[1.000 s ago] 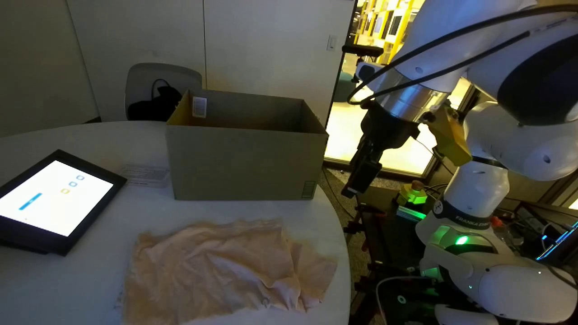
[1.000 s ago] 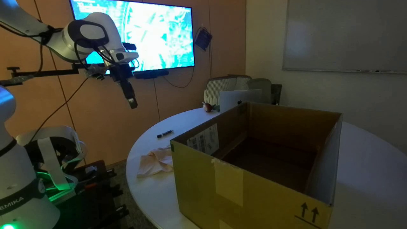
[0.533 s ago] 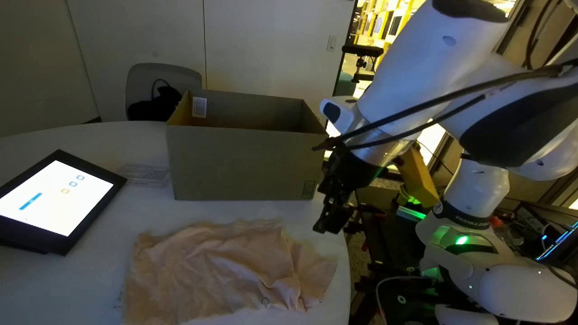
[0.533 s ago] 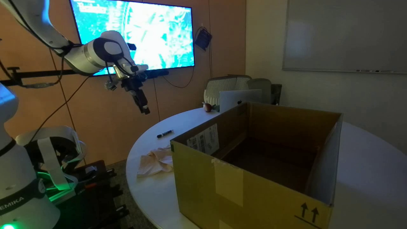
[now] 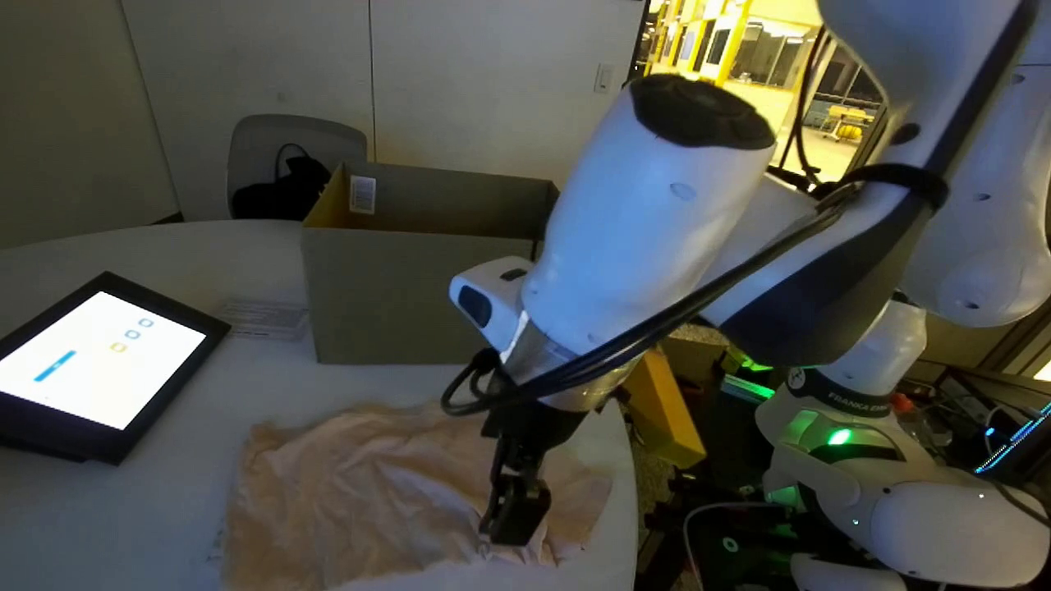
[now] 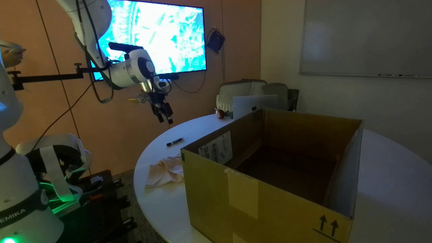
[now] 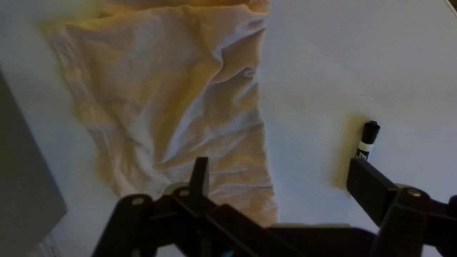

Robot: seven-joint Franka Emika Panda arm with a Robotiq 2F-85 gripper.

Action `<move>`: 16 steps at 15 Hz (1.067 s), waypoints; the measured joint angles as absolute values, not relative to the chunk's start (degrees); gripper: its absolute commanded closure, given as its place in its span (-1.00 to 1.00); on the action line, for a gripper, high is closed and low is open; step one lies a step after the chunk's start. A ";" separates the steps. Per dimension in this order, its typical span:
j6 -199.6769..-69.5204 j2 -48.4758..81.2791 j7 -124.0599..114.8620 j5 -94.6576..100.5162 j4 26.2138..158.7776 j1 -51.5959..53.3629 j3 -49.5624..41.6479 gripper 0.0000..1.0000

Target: Put the black marker on the peach towel, fold the towel once and place it inside the brown box

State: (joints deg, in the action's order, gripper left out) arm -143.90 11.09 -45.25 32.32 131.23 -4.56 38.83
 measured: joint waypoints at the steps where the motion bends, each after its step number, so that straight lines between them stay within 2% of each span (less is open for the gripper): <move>1: -143.97 14.43 -45.18 32.82 128.37 -1.94 36.59 -1.00; 5: -144.48 26.52 -44.13 29.51 116.21 14.47 23.39 -1.00; 8: -144.36 34.74 -40.52 22.83 107.02 22.68 18.59 -1.00; 16: -140.88 48.74 -27.86 8.30 88.52 29.25 14.85 -1.00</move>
State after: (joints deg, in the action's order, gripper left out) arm -140.88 48.74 -27.86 8.30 88.52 29.25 14.85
